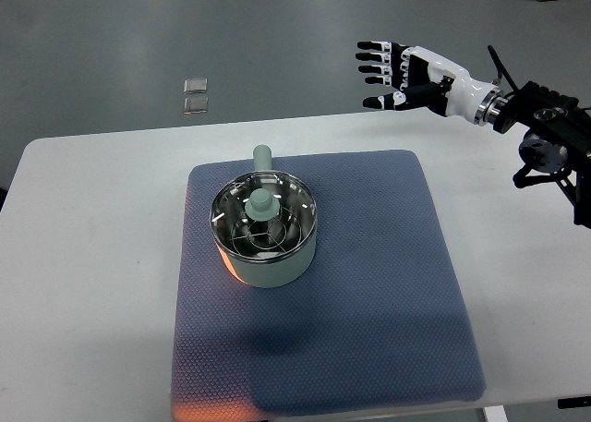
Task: Open lid and place right of pot
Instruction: 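Reach the right hand over the pot toward the green lid knob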
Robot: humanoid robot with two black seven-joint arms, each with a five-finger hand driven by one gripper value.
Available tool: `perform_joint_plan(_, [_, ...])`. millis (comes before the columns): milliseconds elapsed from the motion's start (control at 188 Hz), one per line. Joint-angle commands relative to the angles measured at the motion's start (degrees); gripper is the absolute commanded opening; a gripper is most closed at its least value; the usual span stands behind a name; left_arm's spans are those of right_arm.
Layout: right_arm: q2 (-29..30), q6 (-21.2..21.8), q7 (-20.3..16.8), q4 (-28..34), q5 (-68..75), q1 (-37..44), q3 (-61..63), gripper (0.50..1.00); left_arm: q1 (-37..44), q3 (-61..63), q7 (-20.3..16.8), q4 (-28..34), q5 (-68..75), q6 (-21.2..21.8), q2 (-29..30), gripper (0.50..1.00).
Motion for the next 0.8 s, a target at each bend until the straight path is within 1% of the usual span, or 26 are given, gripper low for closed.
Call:
perform_joint_plan(0, [-1.6, 1.29, 0.08, 4.46, -8.33, 1.45, -0.03, 0.924, 0.0, 0.05, -0.01, 0.08, 0.0, 0.0, 0.0, 1.0])
perform_joint_plan(53, [-1.69, 1.38, 0.08, 4.72, -9.12, 1.54, -0.03, 0.924, 0.0, 0.05, -0.01, -0.01, 0.0, 0.0, 0.0, 1.0])
perform_joint_plan(58, [-1.95, 1.81, 0.08, 6.2, -13.03, 2.23, -0.03, 0.924, 0.0, 0.05, -0.01, -0.01, 0.0, 0.0, 0.0, 1.0])
perform_joint_plan(186, [-2.92, 3.42, 0.87, 8.59, -20.36, 5.14, -0.03, 0.921, -0.08, -0.04, -0.01, 0.08, 0.0, 0.0, 0.0, 1.0])
perform_joint_plan(260, [-2.83, 3.42, 0.96, 9.73, -23.44, 6.81, -0.12, 0.921, -0.08, -0.04, -0.01, -0.01, 0.0, 0.0, 0.0, 1.0])
perform_joint_plan(462, [-2.92, 3.42, 1.04, 16.32, -32.41, 11.38, -3.19, 0.919, -0.08, -0.13, -0.01, -0.01, 0.0, 0.0, 0.0, 1.0])
perform_joint_plan(573, [-2.48, 3.42, 1.4, 17.46, -34.78, 14.02, -6.44, 0.919, -0.26, -0.22, -0.01, -0.01, 0.0, 0.0, 0.0, 1.0])
perform_joint_plan(627, [-2.48, 3.42, 1.4, 17.46, -34.78, 14.02, -6.45, 0.919, -0.26, -0.22, -0.01, -0.01, 0.0, 0.0, 0.0, 1.0])
perform_joint_plan(637, [-2.22, 3.42, 1.4, 18.17, -36.01, 15.69, -8.64, 0.917, -0.35, -0.13, -0.01, -0.01, 0.0, 0.0, 0.0, 1.0])
perform_joint_plan(796, [-1.86, 3.42, 1.48, 19.92, -39.79, 18.24, -11.72, 0.911, -0.44, -0.04, -0.01, -0.18, 0.0, 0.0, 0.0, 1.0])
